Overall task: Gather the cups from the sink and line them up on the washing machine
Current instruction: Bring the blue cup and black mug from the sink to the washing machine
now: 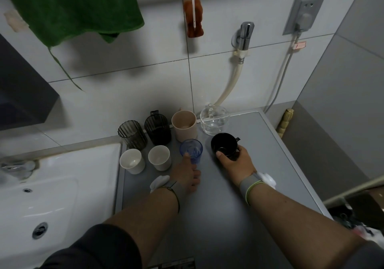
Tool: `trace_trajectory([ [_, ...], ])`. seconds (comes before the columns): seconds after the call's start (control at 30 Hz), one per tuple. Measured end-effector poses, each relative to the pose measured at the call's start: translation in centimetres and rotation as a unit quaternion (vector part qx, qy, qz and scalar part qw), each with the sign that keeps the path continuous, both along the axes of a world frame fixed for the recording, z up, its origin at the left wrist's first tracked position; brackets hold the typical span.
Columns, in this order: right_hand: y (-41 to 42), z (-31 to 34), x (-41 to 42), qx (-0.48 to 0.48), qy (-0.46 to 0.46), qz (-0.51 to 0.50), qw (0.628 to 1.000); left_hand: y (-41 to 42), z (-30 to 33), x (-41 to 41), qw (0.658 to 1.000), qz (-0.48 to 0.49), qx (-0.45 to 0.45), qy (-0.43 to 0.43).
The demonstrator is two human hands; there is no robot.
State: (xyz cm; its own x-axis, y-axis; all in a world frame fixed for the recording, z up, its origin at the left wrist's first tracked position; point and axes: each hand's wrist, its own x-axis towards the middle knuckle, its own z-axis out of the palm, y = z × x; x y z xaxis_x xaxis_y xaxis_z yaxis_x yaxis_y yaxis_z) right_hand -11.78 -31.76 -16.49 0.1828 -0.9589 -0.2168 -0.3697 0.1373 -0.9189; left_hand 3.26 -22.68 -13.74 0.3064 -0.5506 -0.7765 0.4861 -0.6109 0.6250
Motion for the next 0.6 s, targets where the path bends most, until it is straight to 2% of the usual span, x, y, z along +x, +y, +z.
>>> trace_trajectory([
  [0.6, 0.25, 0.3, 0.17, 0.021, 0.022, -0.023, 0.999, -0.12, -0.22, 0.18, 1.0, -0.01, 0.007, -0.011],
])
